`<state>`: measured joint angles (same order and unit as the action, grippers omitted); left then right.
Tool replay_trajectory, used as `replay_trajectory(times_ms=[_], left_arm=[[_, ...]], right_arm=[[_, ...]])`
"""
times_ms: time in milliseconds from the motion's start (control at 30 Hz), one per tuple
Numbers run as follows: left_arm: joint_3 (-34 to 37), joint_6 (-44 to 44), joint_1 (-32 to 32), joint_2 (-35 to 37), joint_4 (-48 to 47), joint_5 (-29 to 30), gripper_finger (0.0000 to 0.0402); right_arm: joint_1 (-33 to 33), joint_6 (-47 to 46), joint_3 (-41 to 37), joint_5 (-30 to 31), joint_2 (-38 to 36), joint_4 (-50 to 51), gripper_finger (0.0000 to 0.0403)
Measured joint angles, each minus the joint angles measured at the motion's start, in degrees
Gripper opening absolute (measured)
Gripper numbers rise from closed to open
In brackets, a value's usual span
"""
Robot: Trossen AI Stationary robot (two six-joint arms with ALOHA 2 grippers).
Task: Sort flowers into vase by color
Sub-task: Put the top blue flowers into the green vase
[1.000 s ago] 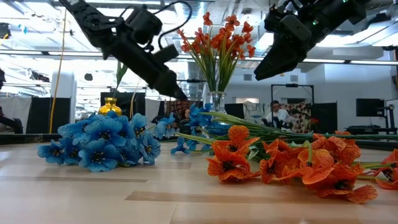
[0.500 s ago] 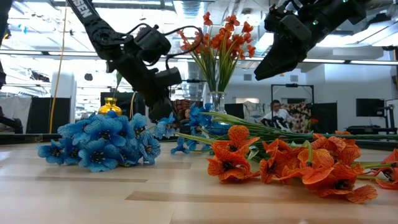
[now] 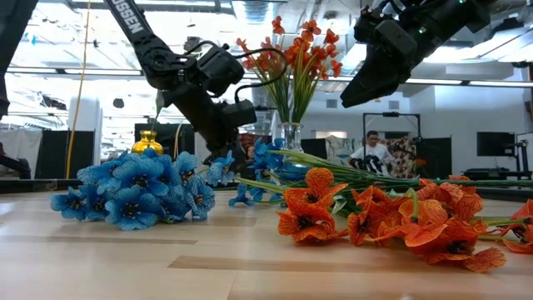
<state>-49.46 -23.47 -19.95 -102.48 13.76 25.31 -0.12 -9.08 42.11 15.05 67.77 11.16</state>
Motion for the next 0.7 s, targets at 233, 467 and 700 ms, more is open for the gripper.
replay_trajectory(times_ms=[233,467,700], left_arm=[[-0.02,-1.33,-2.24,0.0,-5.12,1.52,0.0245],[0.01,-1.39,-5.0,0.0,-5.78,-1.36,0.0245],[0.01,0.64,-7.97,0.0,-5.75,-5.78,0.0245]], right_arm=[[0.0,0.0,0.0,0.0,0.0,0.0,0.025],[0.0,0.02,0.0,0.0,0.0,0.0,0.025],[0.0,0.04,0.0,0.0,0.0,0.0,0.025]])
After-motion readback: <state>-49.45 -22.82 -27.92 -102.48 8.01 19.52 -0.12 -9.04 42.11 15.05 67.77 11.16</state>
